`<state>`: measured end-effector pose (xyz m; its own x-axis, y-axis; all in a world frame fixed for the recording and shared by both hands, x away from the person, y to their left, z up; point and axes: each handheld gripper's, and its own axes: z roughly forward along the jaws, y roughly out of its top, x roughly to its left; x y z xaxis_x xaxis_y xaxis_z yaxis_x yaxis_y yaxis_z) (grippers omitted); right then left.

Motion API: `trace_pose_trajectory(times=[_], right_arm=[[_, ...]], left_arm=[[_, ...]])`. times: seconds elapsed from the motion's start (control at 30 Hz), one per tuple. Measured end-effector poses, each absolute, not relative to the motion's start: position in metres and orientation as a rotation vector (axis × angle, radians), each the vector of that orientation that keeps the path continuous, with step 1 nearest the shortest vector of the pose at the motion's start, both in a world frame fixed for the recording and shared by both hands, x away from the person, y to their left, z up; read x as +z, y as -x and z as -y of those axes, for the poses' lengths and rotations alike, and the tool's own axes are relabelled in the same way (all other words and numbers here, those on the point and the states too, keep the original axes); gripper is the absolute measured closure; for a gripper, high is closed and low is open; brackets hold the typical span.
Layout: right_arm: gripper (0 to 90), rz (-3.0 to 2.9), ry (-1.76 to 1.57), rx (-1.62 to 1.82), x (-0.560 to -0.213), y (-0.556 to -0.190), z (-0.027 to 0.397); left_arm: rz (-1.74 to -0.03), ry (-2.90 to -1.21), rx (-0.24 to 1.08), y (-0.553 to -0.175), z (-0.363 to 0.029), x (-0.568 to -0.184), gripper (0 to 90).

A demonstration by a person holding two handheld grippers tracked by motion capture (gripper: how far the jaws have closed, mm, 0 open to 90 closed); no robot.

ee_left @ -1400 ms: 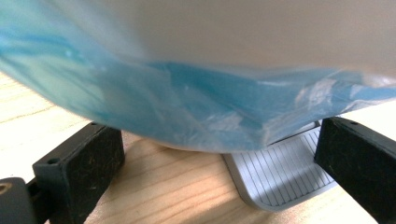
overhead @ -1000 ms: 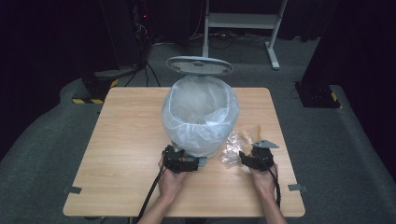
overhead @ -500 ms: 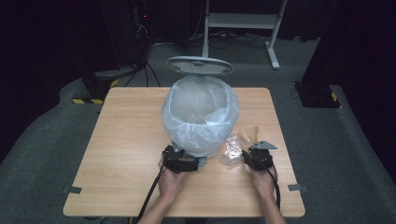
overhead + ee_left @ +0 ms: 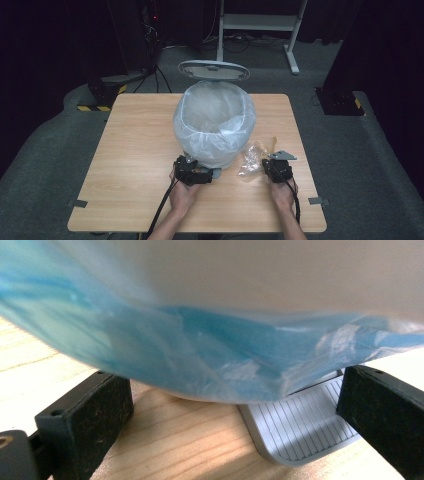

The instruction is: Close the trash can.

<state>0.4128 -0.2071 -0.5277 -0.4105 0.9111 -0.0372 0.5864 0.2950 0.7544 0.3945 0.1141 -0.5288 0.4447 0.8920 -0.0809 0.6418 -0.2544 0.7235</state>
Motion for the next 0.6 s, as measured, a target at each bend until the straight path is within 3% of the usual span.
trace_pose_trajectory(times=[0.6], right_arm=[[89.4, -2.106, -1.301, 1.031, -0.510, -0.397, 0.213]], left_arm=[[-1.292, -1.970, 0.453, -0.395, -0.113, -0.529, 1.8]])
